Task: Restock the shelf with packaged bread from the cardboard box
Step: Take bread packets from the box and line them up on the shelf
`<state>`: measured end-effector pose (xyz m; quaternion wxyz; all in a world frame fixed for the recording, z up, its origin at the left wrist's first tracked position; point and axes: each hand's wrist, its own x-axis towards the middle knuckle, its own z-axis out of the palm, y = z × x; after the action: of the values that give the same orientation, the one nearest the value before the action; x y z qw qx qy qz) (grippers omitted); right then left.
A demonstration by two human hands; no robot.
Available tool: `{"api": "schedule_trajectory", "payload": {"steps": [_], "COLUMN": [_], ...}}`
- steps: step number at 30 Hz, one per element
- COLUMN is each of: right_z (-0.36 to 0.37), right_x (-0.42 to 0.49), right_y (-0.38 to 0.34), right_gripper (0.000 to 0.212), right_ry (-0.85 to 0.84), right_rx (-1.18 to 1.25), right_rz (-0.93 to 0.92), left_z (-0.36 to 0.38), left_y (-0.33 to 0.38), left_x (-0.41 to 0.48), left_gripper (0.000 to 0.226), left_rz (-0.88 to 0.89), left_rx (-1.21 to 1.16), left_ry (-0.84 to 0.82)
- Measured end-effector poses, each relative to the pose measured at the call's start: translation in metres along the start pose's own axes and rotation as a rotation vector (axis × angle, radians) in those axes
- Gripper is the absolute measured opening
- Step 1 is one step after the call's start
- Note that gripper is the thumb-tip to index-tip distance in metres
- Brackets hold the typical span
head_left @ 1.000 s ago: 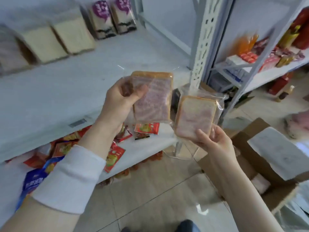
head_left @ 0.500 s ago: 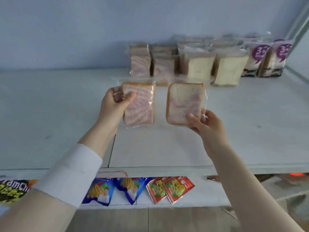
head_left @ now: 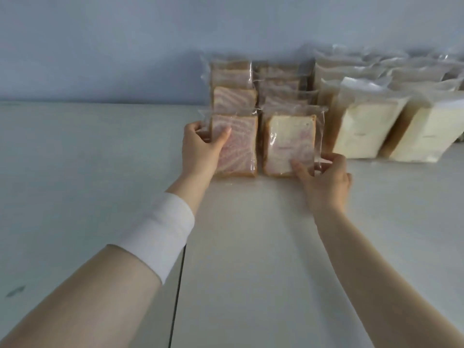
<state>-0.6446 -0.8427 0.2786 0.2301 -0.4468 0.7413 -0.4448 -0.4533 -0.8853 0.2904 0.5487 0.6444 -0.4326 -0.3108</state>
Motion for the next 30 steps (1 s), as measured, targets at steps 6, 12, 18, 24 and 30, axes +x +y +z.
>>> {"api": "schedule_trajectory", "payload": {"steps": [6,12,18,24,30], "right_z": [-0.026,-0.118,-0.252,-0.418,-0.54], "right_x": [-0.024,-0.073,-0.121,-0.195,-0.291], "right_y": [-0.014,0.009,0.073,0.208,0.348], "right_gripper": [0.058,0.059,0.051,0.042,0.048], "right_ry": [-0.03,0.089,0.154,0.249,0.227], "right_rx": [-0.237,-0.536,-0.813,-0.908,-0.916], "right_rz": [-0.068,-0.159,-0.097,0.193,0.634], "left_z": [-0.01,-0.004,0.098,0.225,0.306], "left_y": [0.018,0.066,0.13,0.125,0.071], "left_x": [-0.006,-0.074,-0.239,-0.464,-0.65], "left_gripper": [0.069,0.065,0.053,0.046,0.05], "left_rz": [0.085,0.649,1.226,1.406,1.467], "left_rx": [0.26,0.645,0.932,0.906,0.932], "left_ry": [0.012,-0.127,-0.765,-1.076,-1.373]}}
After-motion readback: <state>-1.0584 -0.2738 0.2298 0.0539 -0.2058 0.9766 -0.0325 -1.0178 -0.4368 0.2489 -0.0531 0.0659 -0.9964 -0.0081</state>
